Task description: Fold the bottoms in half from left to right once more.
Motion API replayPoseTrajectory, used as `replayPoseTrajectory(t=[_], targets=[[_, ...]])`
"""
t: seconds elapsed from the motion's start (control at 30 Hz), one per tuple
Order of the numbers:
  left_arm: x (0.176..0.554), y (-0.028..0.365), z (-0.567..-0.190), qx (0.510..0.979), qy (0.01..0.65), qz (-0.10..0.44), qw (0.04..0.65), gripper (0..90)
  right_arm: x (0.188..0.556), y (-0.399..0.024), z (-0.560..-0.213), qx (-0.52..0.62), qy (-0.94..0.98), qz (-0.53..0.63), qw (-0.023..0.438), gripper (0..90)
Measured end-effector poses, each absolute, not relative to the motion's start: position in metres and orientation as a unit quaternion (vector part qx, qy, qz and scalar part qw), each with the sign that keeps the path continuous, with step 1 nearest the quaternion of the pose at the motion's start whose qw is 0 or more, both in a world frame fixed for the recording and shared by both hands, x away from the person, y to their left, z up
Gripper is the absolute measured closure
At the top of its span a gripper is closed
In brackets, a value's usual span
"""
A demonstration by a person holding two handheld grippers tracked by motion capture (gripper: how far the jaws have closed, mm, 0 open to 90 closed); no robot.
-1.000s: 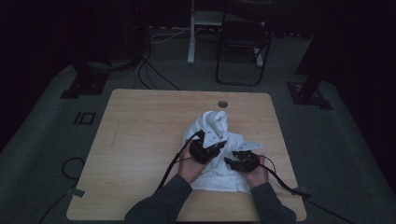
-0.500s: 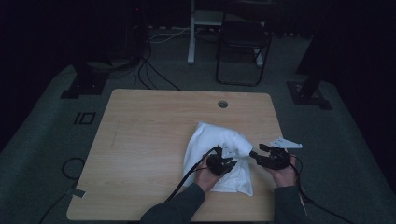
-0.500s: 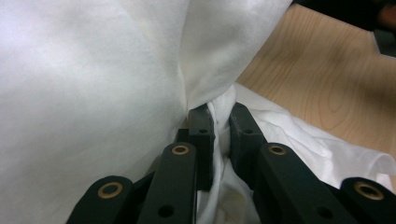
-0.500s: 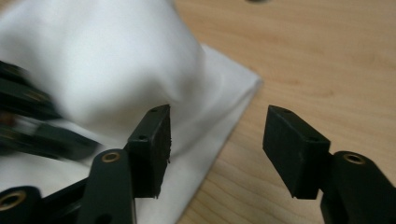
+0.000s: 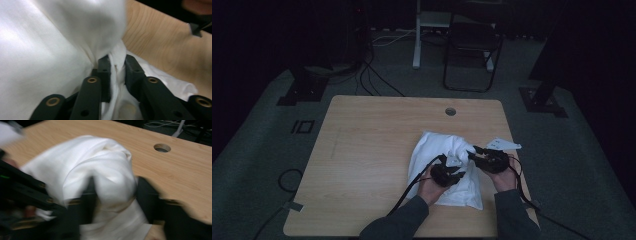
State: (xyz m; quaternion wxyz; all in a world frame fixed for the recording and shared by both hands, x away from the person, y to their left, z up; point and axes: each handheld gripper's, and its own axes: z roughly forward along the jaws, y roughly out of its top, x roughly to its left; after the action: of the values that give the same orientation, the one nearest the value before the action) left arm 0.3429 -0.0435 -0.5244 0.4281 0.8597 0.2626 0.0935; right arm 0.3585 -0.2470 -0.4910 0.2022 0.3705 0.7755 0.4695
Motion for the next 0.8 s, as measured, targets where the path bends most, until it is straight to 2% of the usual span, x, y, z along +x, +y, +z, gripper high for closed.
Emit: replayPoseTrajectory(t=[0.07,0.2,0.27,0.37,0.47,0.57,0.63,0.7,0.8], targets=[[0.339,-0.039,-0.515,0.857,0.261,0.082,0.438,65.4,0.364,-0.245,-0.492,0.375,0.779,0.458,0.205,80.9],[0.325,-0.02,-0.478,0.84,0.237,0.098,0.477,55.4,0.372,-0.25,-0.494,0.391,0.774,0.455,0.206,82.9],[0.322,-0.006,-0.458,0.828,0.229,0.136,0.494,51.0,0.376,-0.253,-0.496,0.396,0.775,0.447,0.207,82.7],[0.335,0.017,-0.443,0.812,0.253,0.201,0.486,49.4,0.379,-0.256,-0.501,0.407,0.774,0.44,0.205,82.1],[0.362,0.031,-0.455,0.805,0.308,0.219,0.457,48.1,0.381,-0.259,-0.505,0.413,0.774,0.435,0.202,81.9],[0.386,0.037,-0.485,0.815,0.347,0.181,0.427,50.0,0.382,-0.26,-0.508,0.415,0.776,0.431,0.2,81.7],[0.388,0.034,-0.503,0.822,0.343,0.158,0.425,50.4,0.382,-0.262,-0.509,0.417,0.778,0.426,0.2,81.4],[0.387,0.029,-0.517,0.825,0.341,0.16,0.422,50.0,0.382,-0.264,-0.509,0.418,0.78,0.421,0.201,80.1],[0.387,0.024,-0.529,0.829,0.342,0.157,0.414,50.1,0.379,-0.269,-0.508,0.418,0.783,0.414,0.204,73.3]])
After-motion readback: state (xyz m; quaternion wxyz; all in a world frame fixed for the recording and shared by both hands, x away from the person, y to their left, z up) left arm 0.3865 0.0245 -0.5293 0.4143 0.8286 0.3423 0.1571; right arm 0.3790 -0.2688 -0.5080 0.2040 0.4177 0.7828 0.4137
